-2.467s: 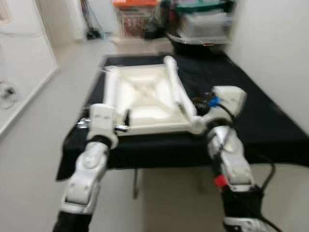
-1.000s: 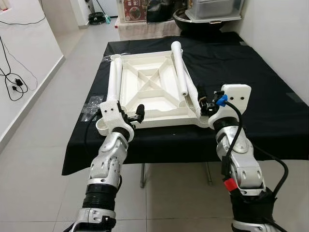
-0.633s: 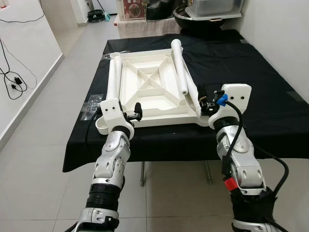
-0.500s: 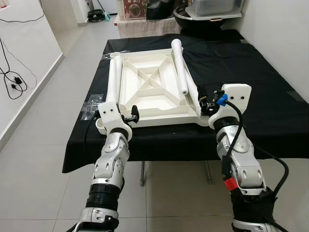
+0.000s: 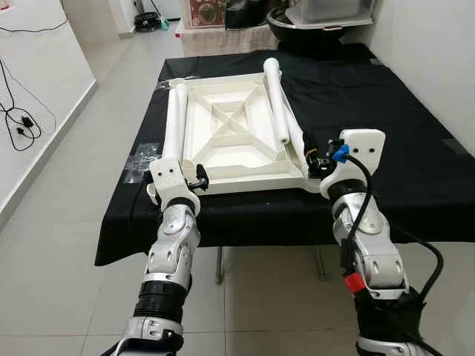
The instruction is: Building children table
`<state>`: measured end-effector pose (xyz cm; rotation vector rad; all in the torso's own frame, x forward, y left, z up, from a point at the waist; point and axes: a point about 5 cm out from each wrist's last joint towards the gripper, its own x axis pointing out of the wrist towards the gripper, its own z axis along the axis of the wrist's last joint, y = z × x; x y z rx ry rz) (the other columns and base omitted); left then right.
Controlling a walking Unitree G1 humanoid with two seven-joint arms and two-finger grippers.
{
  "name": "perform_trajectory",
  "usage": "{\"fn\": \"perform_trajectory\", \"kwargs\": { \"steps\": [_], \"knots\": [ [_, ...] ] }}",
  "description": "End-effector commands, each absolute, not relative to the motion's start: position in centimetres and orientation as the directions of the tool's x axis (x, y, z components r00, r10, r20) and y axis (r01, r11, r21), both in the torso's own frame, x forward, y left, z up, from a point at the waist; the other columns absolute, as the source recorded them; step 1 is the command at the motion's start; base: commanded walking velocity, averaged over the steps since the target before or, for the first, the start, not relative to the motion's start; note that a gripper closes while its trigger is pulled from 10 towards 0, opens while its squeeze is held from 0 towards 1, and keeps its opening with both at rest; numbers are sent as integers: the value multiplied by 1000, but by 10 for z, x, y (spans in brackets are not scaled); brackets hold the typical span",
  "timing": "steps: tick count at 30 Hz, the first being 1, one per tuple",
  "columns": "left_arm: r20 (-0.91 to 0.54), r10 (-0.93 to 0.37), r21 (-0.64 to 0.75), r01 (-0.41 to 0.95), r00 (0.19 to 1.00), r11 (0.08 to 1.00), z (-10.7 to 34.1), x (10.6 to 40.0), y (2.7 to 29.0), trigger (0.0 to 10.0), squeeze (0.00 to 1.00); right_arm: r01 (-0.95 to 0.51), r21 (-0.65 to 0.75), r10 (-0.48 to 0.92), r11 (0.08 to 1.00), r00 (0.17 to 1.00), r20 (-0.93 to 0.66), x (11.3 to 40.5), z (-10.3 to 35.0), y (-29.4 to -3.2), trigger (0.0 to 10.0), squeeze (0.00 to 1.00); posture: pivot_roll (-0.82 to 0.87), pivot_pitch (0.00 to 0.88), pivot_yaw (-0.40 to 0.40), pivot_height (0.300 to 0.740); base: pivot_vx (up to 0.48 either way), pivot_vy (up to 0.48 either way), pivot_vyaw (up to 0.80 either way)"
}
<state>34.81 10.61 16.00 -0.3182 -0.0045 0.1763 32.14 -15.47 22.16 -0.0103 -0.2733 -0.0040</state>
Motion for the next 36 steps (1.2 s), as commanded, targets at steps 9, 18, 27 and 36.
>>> {"fn": "perform_trajectory", "kwargs": {
  "steps": [9,18,27,36],
  "knots": [
    [-24,164,-320,-163,986,933,159,353,103,10000,0,1,8,-3,1000,964,265,318,221,-152,10000,0,13,104,21,740,0,0,0],
    [-28,158,-308,-159,987,938,155,356,104,10000,0,-1,8,-1,1000,964,264,317,221,-152,10000,0,9,102,23,740,0,0,0],
    [-35,154,-288,-157,988,945,151,364,110,10000,0,7,4,-7,1000,966,259,316,220,-155,10000,0,3,98,23,740,0,0,0],
    [-35,158,-268,-161,987,950,152,373,119,10000,0,11,11,-14,1000,964,264,315,223,-156,10000,0,-3,114,26,740,0,0,0]
  ]
}}
